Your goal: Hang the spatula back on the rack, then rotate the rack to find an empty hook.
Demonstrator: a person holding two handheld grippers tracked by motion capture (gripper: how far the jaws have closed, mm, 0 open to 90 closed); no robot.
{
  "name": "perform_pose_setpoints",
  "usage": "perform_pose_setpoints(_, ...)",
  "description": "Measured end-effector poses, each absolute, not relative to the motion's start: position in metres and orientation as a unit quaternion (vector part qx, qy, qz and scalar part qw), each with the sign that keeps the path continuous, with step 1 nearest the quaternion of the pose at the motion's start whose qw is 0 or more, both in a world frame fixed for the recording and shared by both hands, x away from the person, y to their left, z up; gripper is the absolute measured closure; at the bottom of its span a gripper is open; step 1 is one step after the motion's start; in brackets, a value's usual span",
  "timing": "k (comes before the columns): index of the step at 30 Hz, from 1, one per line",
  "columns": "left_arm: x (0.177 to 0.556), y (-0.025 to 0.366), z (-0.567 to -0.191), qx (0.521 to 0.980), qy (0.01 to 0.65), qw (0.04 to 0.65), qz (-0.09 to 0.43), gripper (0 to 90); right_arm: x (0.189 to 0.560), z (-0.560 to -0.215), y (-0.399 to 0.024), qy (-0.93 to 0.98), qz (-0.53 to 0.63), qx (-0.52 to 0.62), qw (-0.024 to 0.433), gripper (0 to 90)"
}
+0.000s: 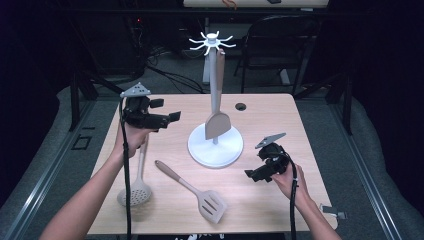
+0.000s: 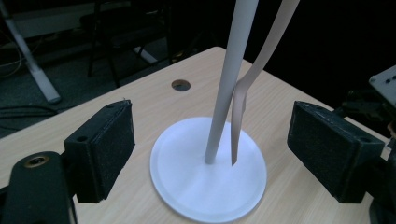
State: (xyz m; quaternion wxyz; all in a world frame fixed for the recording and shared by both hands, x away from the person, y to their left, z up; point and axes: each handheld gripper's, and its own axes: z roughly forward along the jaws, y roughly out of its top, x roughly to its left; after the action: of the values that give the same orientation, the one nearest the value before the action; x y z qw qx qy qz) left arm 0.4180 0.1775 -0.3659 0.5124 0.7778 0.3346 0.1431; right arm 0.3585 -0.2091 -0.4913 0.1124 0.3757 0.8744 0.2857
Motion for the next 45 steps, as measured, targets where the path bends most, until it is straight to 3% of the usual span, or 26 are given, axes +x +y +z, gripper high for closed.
perform_pose_setpoints(18, 0.434, 0.156, -0.312, 0.776, 0.289, 0.539, 0.151, 18.4, 0.365, -0.494, -0.224, 0.869, 0.279, 0.391, 0.117, 3.6)
perform_pose_setpoints(30, 0.437, 0.147, -0.296, 0.779, 0.275, 0.544, 0.149, 21.6, 0.367, -0.496, -0.227, 0.868, 0.275, 0.396, 0.121, 5.4)
perform_pose_setpoints(37, 0.437, 0.142, -0.285, 0.777, 0.267, 0.549, 0.154, 36.8, 0.368, -0.496, -0.229, 0.868, 0.270, 0.399, 0.121, 5.7)
perform_pose_setpoints(40, 0.435, 0.140, -0.279, 0.775, 0.253, 0.557, 0.157, 48.9, 0.368, -0.496, -0.229, 0.868, 0.271, 0.397, 0.119, 5.9)
perform_pose_setpoints(45, 0.434, 0.135, -0.267, 0.771, 0.235, 0.568, 0.168, 77.2, 0.368, -0.496, -0.230, 0.867, 0.270, 0.401, 0.118, 6.3)
